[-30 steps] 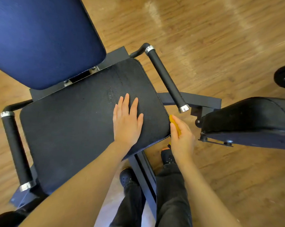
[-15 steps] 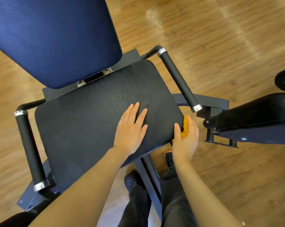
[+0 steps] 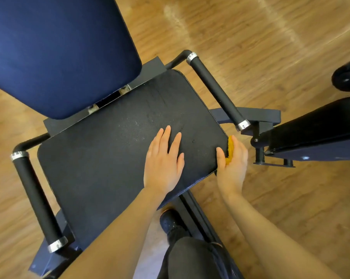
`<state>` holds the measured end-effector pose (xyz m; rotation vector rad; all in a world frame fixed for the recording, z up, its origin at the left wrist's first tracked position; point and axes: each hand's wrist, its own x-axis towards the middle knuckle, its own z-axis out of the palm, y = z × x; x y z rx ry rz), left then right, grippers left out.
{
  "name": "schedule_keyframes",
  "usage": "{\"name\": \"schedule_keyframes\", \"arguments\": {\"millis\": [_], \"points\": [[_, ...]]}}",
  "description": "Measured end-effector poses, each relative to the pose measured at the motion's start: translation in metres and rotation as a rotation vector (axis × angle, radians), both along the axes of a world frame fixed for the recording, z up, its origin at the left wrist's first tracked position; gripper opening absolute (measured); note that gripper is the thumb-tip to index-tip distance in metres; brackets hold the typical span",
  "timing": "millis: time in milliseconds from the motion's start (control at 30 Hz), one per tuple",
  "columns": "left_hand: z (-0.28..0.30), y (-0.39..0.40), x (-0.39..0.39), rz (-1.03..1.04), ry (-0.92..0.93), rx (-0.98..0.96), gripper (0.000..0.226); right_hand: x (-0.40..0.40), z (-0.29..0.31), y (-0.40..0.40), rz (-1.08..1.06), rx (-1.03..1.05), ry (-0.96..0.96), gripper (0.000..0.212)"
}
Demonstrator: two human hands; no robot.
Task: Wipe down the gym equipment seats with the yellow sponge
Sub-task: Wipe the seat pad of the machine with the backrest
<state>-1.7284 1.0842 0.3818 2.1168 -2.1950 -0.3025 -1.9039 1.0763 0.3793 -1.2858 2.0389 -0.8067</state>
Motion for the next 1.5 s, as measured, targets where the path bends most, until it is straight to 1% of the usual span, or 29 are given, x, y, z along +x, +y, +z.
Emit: {"name": "schedule_keyframes", "arguments": {"millis": [167,433,633,833,967,1167,1267,1433,1500], "points": [[0.0,-0.001,0.001,-0.007,-0.018,-0.001,0.053,0.002,0.002,-0.002,0.003,0.02,0.04,0.051],[0.001,-0.002,-0.001,0.002,-0.037,0.007,0.053,0.003,0.002,-0.002,-0.009,0.031,0.011,0.051],[0.003,-0.002,-0.003,-0.003,-0.023,-0.049,0.052,0.004,-0.001,-0.001,-0.027,0.016,0.003,0.051],[-0.003,0.0,-0.002,-0.004,-0.007,-0.113,0.051,0.006,-0.005,0.0,-0.059,-0.053,-0.004,0.048],[-0.009,0.0,-0.002,-0.012,0.004,-0.158,0.049,0.01,-0.012,0.002,-0.101,-0.111,-0.044,0.047],[-0.014,0.001,-0.001,-0.008,0.005,-0.201,0.047,0.015,-0.014,0.008,-0.161,-0.131,-0.105,0.045],[-0.013,0.001,-0.001,-0.01,0.006,-0.203,0.048,0.024,-0.016,0.013,-0.238,-0.155,-0.154,0.046],[-0.011,0.003,-0.002,-0.026,0.002,-0.216,0.058,0.05,-0.017,0.03,-0.397,-0.192,-0.292,0.055],[-0.011,0.002,-0.002,-0.031,-0.009,-0.224,0.058,0.067,-0.018,0.042,-0.456,-0.2,-0.346,0.057]]}}
